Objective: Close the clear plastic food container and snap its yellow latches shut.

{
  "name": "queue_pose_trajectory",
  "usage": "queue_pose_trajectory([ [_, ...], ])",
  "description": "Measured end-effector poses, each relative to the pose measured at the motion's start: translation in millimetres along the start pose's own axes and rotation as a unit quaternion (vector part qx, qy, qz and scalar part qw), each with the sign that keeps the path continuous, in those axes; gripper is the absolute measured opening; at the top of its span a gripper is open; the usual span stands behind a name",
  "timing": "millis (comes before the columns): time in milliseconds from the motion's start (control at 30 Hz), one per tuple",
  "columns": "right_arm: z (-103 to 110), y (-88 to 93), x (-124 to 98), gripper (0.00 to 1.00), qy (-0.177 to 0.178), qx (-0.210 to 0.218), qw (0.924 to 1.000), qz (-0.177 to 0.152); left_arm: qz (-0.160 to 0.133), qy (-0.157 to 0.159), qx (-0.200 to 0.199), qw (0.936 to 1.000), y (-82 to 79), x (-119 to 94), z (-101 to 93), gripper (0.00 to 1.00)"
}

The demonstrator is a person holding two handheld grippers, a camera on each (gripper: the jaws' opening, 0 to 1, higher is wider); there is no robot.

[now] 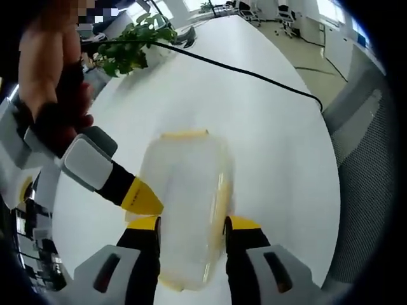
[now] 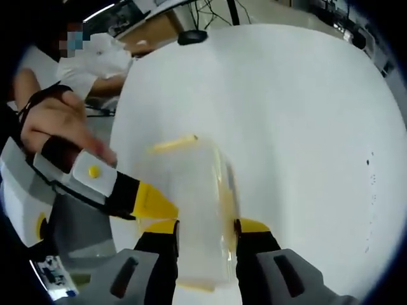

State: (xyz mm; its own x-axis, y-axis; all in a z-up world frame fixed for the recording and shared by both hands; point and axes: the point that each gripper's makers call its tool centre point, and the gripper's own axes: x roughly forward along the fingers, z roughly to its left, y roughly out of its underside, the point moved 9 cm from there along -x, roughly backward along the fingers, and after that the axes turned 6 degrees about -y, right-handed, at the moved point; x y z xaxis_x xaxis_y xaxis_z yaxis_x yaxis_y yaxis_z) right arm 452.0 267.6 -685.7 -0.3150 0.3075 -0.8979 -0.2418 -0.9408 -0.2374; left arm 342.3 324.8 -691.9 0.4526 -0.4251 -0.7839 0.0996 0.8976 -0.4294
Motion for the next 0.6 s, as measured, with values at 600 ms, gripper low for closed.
queue_pose_trajectory([
  [600,14.9,42.6,-29.8,0.48,0.051,-0.022,0.9951,-0.082,-0.043,0.078,-0.102,0.9907,-4.5,-20.5,16.7,0.73],
])
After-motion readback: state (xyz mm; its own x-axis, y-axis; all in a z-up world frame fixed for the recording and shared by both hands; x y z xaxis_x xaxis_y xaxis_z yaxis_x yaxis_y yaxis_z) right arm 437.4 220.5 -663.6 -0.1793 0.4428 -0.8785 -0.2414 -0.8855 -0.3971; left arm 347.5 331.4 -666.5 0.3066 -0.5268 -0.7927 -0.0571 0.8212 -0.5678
